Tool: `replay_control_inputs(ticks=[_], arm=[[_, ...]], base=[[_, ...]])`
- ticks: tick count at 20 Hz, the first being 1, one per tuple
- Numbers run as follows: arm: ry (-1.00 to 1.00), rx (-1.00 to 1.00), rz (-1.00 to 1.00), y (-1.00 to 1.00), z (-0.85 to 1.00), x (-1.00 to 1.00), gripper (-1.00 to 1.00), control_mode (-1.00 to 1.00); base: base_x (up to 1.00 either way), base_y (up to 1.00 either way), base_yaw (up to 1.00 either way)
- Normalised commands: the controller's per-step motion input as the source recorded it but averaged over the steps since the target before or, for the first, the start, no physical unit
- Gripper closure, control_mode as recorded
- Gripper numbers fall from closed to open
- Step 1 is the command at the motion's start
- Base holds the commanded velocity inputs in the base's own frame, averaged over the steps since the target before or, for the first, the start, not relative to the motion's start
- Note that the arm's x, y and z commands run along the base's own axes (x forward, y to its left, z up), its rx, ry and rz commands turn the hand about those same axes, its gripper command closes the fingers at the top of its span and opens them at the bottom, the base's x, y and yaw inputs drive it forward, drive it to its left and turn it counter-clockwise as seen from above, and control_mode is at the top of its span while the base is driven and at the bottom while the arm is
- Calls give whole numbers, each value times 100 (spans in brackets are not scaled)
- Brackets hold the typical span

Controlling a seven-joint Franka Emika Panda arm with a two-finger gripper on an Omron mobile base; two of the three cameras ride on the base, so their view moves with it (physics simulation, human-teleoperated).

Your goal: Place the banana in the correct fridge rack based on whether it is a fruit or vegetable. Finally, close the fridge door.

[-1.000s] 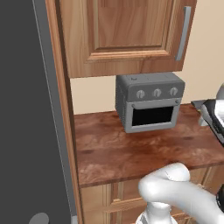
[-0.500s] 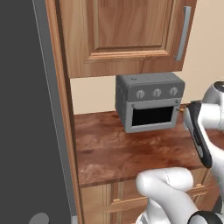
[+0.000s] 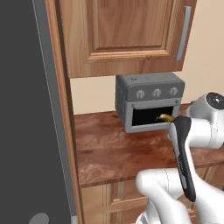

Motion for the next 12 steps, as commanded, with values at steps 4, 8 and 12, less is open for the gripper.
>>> replay_control_inputs(ticks=[4,8,12], arm=[[0,-9,7,47,21,2,100,-100],[7,0,0,0,3,20,100,-100],[2,0,0,0,0,1,100,100]], base=[[0,0,0],[0,0,0],[-14,-6,5]])
